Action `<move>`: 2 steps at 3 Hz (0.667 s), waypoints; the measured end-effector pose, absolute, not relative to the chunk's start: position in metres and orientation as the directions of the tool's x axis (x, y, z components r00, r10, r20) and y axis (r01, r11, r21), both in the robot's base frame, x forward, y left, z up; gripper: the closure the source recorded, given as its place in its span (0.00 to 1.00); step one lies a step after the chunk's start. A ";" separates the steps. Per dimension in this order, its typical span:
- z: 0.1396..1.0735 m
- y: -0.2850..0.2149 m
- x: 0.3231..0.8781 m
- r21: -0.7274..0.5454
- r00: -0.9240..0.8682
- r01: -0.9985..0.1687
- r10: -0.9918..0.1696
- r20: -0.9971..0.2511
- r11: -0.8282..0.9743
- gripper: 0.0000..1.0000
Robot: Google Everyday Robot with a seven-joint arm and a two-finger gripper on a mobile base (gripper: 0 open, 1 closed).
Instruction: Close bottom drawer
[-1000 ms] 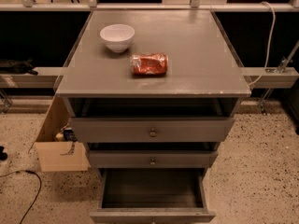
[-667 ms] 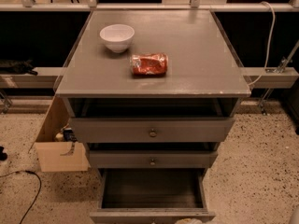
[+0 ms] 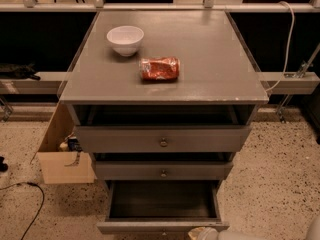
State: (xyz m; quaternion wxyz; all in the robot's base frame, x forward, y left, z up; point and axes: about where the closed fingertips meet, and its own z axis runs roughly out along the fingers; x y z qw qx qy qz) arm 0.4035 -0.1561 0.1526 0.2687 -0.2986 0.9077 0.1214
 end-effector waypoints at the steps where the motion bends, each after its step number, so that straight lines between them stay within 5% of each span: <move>1: 0.155 -0.149 0.420 0.044 -0.668 -0.603 -0.474 -0.574 0.797 1.00; 2: 0.163 -0.141 0.437 0.022 -0.651 -0.604 -0.477 -0.590 0.797 1.00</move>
Offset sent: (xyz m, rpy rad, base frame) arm 0.1381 0.0524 0.0540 -0.0816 -0.2083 -0.0121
